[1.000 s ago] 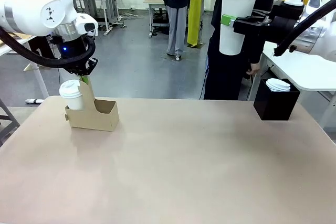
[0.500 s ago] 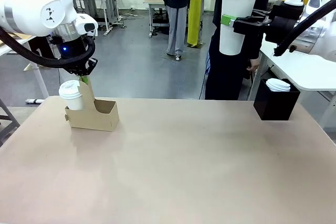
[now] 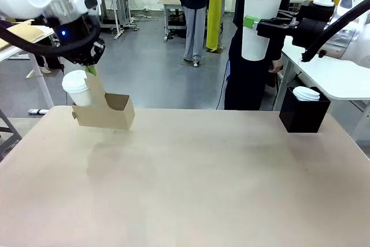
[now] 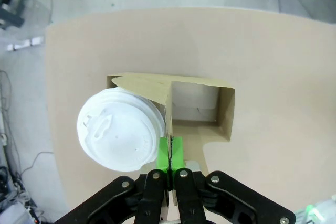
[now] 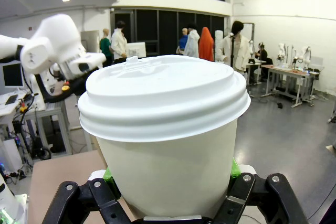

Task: Pour a drink into a cup and package it in a carrier.
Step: Position the Cup Carrier in the center of the table.

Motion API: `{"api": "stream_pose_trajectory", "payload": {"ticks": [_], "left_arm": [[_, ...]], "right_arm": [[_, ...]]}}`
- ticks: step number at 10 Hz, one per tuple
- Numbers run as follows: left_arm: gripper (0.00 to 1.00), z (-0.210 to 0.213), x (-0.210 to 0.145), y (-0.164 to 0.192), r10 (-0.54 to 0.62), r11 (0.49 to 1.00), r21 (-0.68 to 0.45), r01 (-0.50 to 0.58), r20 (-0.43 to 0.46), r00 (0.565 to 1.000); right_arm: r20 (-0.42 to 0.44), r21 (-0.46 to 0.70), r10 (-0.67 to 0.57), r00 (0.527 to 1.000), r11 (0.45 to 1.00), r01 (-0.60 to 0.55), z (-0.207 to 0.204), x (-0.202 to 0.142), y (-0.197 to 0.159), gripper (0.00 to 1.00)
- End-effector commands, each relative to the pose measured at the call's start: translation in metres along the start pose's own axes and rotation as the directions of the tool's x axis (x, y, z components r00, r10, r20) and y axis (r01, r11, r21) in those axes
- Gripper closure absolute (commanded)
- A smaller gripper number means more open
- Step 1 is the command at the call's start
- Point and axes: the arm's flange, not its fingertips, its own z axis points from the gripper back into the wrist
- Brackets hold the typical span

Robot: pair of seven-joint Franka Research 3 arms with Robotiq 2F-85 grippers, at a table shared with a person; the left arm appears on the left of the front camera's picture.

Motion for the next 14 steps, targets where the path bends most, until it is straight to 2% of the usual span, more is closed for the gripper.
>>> {"api": "stream_pose_trajectory", "payload": {"ticks": [1, 3, 5, 7, 9, 11, 14], "left_arm": [[0.98, 0.031, -0.032, -0.047, 0.07, 0.997, 0.034, -0.071, 0.015, 0.997], [0.98, 0.052, -0.061, -0.112, 0.078, 0.996, 0.027, -0.079, 0.056, 0.995], [0.98, 0.044, -0.087, -0.18, 0.042, 0.999, -0.005, -0.041, 0.016, 0.999], [0.98, 0.027, -0.106, -0.227, 0.021, 0.999, -0.041, -0.022, -0.018, 1.0], [0.98, 0.005, -0.121, -0.256, -0.014, 1.0, -0.024, 0.012, -0.074, 0.997], [0.98, -0.007, -0.127, -0.265, 0.005, 0.998, -0.055, -0.009, -0.078, 0.997], [0.98, -0.029, -0.138, -0.279, -0.007, 1.0, -0.003, 0.006, -0.092, 0.996]], "right_arm": [[0.005, -0.002, 0.02, 1.0, 1.0, -0.02, -0.001, 0.003, 0.002, 0.19], [0.005, -0.002, 0.02, 1.0, 1.0, -0.02, -0.001, 0.003, 0.002, 0.19], [0.005, -0.002, 0.02, 1.0, 1.0, -0.02, -0.001, 0.003, 0.002, 0.19], [0.005, -0.002, 0.02, 1.0, 1.0, -0.02, -0.001, 0.003, 0.002, 0.19], [0.005, -0.002, 0.02, 1.0, 1.0, -0.02, -0.001, 0.003, 0.002, 0.19], [0.005, -0.002, 0.02, 1.0, 1.0, -0.02, -0.001, 0.003, 0.002, 0.19], [0.005, -0.002, 0.02, 1.0, 1.0, -0.02, -0.001, 0.003, 0.002, 0.19]]}}
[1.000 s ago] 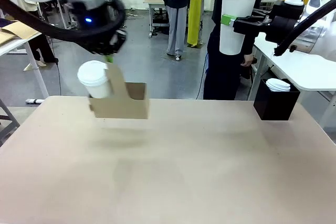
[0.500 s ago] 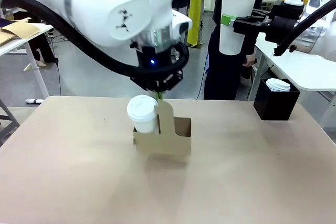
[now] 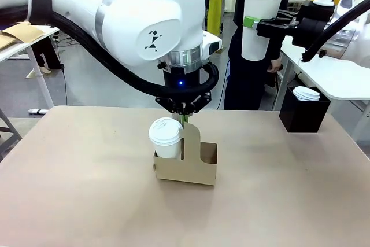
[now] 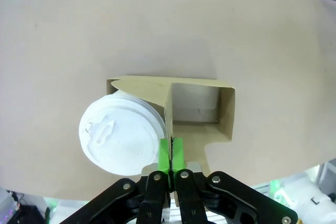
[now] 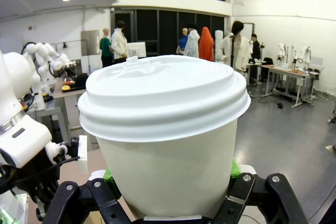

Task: Pour a drink into a cup and package it in a carrier.
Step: Position the Cup Carrier in the center of the table.

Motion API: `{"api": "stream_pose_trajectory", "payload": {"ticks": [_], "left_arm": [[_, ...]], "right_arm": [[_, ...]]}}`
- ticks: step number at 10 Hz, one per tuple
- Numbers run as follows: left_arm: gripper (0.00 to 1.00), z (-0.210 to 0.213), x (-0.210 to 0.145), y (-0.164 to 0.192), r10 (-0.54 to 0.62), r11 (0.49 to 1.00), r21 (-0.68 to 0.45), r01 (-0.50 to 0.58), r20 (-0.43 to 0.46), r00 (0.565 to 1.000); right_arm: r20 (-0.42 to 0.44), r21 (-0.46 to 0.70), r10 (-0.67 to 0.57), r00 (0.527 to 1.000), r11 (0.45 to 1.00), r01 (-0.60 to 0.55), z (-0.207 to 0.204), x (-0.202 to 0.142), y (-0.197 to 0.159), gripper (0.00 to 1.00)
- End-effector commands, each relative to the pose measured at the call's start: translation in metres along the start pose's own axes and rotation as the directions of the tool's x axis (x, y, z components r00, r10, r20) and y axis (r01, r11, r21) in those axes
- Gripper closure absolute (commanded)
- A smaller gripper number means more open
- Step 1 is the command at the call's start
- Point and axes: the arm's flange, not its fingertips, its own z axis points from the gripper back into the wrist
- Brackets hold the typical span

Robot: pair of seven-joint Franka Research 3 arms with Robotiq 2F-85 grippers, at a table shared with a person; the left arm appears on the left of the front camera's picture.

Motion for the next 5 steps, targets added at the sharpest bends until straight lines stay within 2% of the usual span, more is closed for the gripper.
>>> {"api": "stream_pose_trajectory", "payload": {"ticks": [1, 5], "left_arm": [[0.98, -0.0096, -0.0031, -0.009, 0.023, 0.999, 0.038, -0.024, 0.029, 0.999], [0.98, -0.0056, -0.0019, -0.0029, 0.0, 1.0, 0.012, 0.0, -0.001, 1.0]], "right_arm": [[0.006, -0.002, 0.018, 1.0, 1.0, -0.018, -0.0009, 0.0027, 0.0015, 0.19], [0.006, -0.002, 0.018, 1.0, 1.0, -0.018, -0.0009, 0.0027, 0.0015, 0.19]]}}
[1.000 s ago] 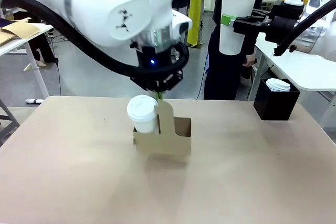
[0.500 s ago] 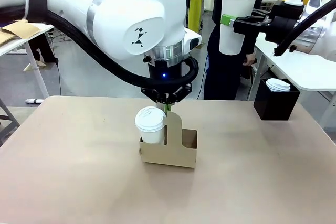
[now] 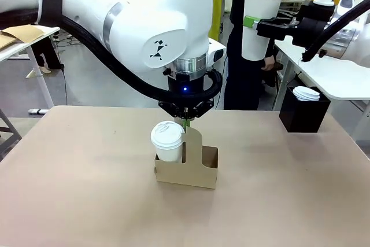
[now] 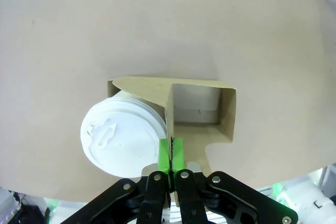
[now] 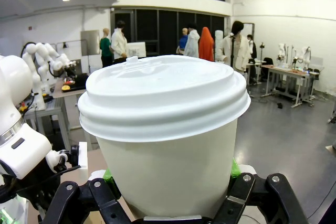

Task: Pour a drink into a cup and package it in a carrier.
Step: Insert the held 600 ml Paper Cup into the Cup Carrier.

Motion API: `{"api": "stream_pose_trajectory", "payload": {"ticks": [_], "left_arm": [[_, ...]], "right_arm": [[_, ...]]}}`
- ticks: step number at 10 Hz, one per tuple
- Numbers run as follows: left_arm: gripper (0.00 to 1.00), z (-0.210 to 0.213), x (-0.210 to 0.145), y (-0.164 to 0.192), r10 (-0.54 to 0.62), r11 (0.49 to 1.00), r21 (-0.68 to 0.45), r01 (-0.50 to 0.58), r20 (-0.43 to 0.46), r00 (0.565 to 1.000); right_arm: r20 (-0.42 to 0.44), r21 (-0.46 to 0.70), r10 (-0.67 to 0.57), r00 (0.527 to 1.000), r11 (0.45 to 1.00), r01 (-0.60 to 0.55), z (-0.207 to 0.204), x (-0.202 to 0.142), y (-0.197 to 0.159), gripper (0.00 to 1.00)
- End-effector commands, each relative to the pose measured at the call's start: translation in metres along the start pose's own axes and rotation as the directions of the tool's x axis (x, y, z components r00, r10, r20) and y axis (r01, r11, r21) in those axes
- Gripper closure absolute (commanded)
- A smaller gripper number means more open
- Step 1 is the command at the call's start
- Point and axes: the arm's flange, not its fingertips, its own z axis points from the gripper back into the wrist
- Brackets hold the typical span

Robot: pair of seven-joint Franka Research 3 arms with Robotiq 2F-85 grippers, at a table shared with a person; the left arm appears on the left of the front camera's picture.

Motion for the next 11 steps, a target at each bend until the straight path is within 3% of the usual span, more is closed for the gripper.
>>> {"api": "stream_pose_trajectory", "payload": {"ticks": [1, 4, 5, 6, 7, 8, 9, 11], "left_arm": [[0.98, 0.001, 0.001, 0.003, 0.0, 1.0, -0.004, 0.0, -0.008, 1.0], [0.98, 0.001, 0.001, 0.003, 0.0, 1.0, -0.004, 0.0, -0.008, 1.0], [0.4, 0.0, 0.001, 0.001, 0.002, 1.0, 0.0, -0.002, 0.0, 1.0], [0.4, 0.01, 0.0, 0.012, 0.0, 0.999, -0.033, 0.0, 0.008, 1.0], [0.0, 0.022, -0.002, 0.019, -0.044, 0.995, -0.087, 0.043, -0.001, 0.999], [0.36, 0.037, -0.004, 0.025, -0.063, 0.993, -0.097, 0.066, 0.036, 0.997], [0.0, 0.053, -0.007, 0.036, -0.101, 0.986, -0.13, 0.107, 0.055, 0.993], [0.0, 0.082, -0.009, 0.071, -0.272, 0.932, -0.219, 0.287, 0.099, 0.957]], "right_arm": [[0.006, -0.002, 0.018, 1.0, 1.0, -0.018, -0.001, 0.003, 0.001, 0.19], [0.006, -0.002, 0.018, 1.0, 1.0, -0.018, -0.001, 0.003, 0.001, 0.19], [0.006, -0.002, 0.018, 1.0, 1.0, -0.018, -0.001, 0.003, 0.001, 0.19], [0.006, -0.002, 0.018, 1.0, 1.0, -0.018, -0.001, 0.003, 0.001, 0.19], [0.006, -0.002, 0.018, 1.0, 1.0, -0.018, -0.001, 0.003, 0.001, 0.19], [0.0, 0.0, 0.0, 1.0, 1.0, 0.0, 0.0, 0.0, 0.0, 0.19], [0.004, 0.061, -0.022, 1.0, 0.998, 0.021, 0.006, -0.005, -0.01, 0.19], [0.032, 0.209, -0.028, 0.999, 0.978, 0.021, 0.015, -0.034, -0.022, 0.19]]}}
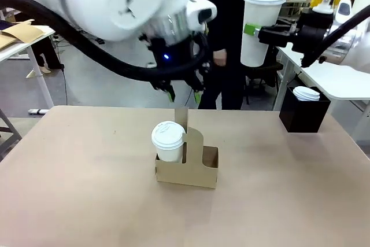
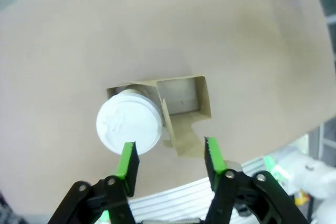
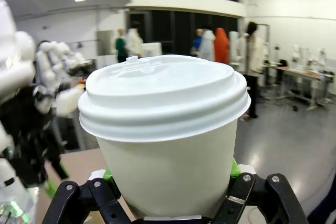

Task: Pour a drink into a cup and package it in a carrier.
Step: Insert the held 600 ml Paper Cup into the Cup Carrier.

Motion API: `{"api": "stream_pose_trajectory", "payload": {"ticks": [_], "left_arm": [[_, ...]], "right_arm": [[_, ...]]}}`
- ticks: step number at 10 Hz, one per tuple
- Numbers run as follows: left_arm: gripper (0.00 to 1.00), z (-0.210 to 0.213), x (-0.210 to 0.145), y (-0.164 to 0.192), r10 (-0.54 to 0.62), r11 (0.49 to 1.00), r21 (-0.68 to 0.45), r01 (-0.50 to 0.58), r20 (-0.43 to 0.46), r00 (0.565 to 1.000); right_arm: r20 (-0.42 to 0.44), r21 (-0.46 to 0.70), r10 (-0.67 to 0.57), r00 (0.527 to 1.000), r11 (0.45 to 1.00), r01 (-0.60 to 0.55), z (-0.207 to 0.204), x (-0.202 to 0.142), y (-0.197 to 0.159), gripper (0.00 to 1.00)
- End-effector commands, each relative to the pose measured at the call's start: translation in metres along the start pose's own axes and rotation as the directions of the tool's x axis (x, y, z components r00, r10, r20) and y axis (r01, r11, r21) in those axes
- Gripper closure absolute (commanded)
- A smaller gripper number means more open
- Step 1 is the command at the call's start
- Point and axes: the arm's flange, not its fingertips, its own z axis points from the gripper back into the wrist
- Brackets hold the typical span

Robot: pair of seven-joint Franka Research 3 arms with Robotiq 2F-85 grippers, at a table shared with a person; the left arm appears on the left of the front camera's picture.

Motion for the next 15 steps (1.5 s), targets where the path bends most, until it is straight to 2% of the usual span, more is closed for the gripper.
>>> {"api": "stream_pose_trajectory", "payload": {"ticks": [1, 3, 4, 5, 6, 7, 8, 9, 11, 12, 14, 15], "left_arm": [[0.0, 0.018, -0.022, 0.047, -0.268, 0.956, -0.118, 0.267, 0.007, 0.963], [0.0, 0.034, -0.032, 0.093, -0.454, 0.861, -0.193, 0.47, 0.124, 0.882], [0.0, 0.035, -0.04, 0.115, -0.57, 0.785, -0.165, 0.597, 0.186, 0.801], [0.0, 0.032, -0.042, 0.138, -0.586, 0.773, -0.144, 0.618, 0.212, 0.782], [0.0, 0.021, -0.049, 0.147, -0.62, 0.747, -0.102, 0.657, 0.252, 0.743], [0.0, 0.012, -0.054, 0.155, -0.633, 0.74, -0.059, 0.67, 0.279, 0.722], [0.0, 0.002, -0.051, 0.156, -0.567, 0.816, 0.046, 0.576, 0.264, 0.781], [0.0, 0.027, -0.044, 0.154, -0.631, 0.753, -0.066, 0.655, 0.213, 0.746], [0.0, 0.027, -0.044, 0.154, -0.631, 0.753, -0.066, 0.655, 0.213, 0.746], [0.0, 0.016, -0.048, 0.16, -0.625, 0.76, -0.034, 0.65, 0.236, 0.744], [0.0, 0.002, -0.053, 0.19, -0.658, 0.72, -0.039, 0.693, 0.279, 0.699], [0.0, -0.003, -0.054, 0.202, -0.7, 0.684, 0.026, 0.729, 0.302, 0.647]], "right_arm": [[0.023, 0.145, 0.01, 1.0, 0.989, -0.014, 0.011, -0.023, -0.008, 0.19], [0.018, 0.281, 0.044, 0.999, 0.958, -0.047, -0.001, -0.063, 0.0, 0.19], [0.024, 0.354, 0.057, 0.998, 0.933, -0.062, -0.008, -0.081, 0.009, 0.19], [0.001, 0.396, 0.062, 0.998, 0.916, -0.058, -0.015, -0.097, 0.018, 0.19], [-0.026, 0.429, 0.053, 0.998, 0.903, -0.037, -0.02, -0.112, 0.024, 0.19], [-0.061, 0.422, 0.016, 0.998, 0.906, 0.012, -0.023, -0.121, 0.024, 0.19], [-0.131, 0.391, 0.023, 0.991, 0.92, 0.031, -0.019, -0.112, 0.019, 0.19], [-0.048, 0.417, 0.018, 0.999, 0.909, 0.003, -0.021, -0.124, 0.029, 0.19], [-0.048, 0.417, 0.018, 0.999, 0.909, 0.003, -0.021, -0.124, 0.029, 0.19], [-0.078, 0.412, 0.016, 0.997, 0.911, 0.018, -0.02, -0.13, 0.028, 0.19], [-0.037, 0.498, -0.012, 0.999, 0.867, 0.029, -0.039, -0.145, 0.033, 0.19], [-0.002, 0.54, -0.034, 0.999, 0.841, 0.03, -0.044, -0.15, 0.034, 0.19]]}}
